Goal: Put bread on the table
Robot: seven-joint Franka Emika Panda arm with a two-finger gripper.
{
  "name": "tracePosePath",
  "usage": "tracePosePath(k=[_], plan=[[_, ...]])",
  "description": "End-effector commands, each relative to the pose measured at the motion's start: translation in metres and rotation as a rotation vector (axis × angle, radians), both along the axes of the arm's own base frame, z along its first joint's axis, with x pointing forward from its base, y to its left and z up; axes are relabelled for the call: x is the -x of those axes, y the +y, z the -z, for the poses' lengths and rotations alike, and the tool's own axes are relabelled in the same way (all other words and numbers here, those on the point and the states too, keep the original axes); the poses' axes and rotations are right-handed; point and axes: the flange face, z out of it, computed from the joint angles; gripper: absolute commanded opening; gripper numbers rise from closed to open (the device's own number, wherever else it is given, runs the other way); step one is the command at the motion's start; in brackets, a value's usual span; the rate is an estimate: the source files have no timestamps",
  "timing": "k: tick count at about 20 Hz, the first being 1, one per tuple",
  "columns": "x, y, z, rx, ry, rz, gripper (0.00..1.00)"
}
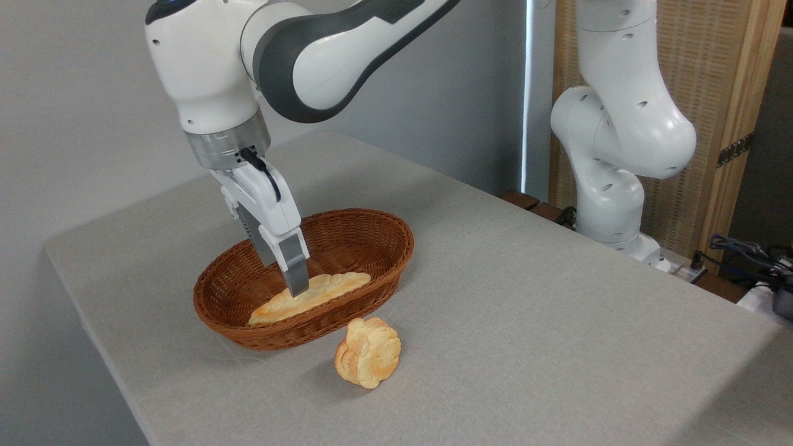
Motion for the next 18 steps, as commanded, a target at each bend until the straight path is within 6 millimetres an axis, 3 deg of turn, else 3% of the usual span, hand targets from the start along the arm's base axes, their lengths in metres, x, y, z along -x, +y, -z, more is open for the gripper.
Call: tracePosePath(k=[1, 9, 18], plan=[[-0.002, 0.003, 0.011, 0.005, 0.009, -0.011, 1.0], [-0.014, 0.003, 0.027, 0.003, -0.029, -0.013, 1.0], [-0.016, 0.032, 0.022, -0.02, -0.031, -0.053, 1.0]])
